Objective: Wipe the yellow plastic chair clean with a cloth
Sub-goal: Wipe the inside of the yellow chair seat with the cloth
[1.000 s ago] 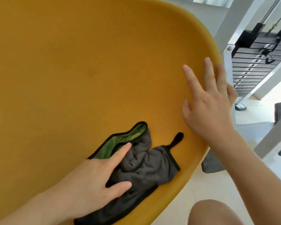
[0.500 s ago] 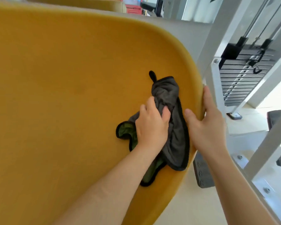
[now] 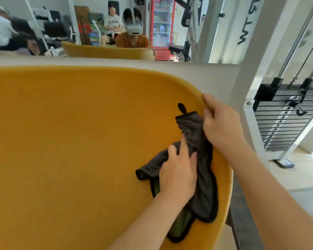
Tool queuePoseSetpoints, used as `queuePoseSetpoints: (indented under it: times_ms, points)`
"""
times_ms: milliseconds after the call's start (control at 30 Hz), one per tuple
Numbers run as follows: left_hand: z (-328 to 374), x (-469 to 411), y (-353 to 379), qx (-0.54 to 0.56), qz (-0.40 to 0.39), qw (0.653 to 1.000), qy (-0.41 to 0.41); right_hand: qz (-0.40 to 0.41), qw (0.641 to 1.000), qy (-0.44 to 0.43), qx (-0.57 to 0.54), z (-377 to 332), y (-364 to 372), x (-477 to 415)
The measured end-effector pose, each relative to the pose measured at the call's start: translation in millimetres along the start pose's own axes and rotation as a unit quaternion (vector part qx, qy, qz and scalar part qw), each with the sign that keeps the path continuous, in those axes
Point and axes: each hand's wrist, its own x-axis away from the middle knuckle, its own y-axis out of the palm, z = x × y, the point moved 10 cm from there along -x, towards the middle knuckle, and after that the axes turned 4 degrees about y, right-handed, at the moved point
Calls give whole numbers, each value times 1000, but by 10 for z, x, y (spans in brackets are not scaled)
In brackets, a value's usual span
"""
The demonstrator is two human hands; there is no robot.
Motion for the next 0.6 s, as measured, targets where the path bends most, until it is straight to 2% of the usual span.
queuePoseSetpoints:
  times_ms: [133,233,333,400,467,567,600]
  points:
    - [-195,-1020,-290,47,74,993,-83,22,1000,-10,13,-2,-36,39]
    - [-941,-1553,-647,67,122,974,-181,18,999,-22,18,-43,-47,28]
    - [-1681,-1414,-887,1,108,955,-275,13,998,-24,59,-11,6,7]
    - [-1710,-1254,-791,-87,68,959,-262,15,996,-25,88,27,66,8]
    - [-1441,-1102,-502,-143,8,967,-209,31,989,-42,138,-9,114,63]
    - [-1101,-689,-10,-110,-86,983,-116,58,966,-132,217,-275,270,234]
    - [-1067,-511,74,-73,-114,987,-85,11,962,-161,220,-393,454,326]
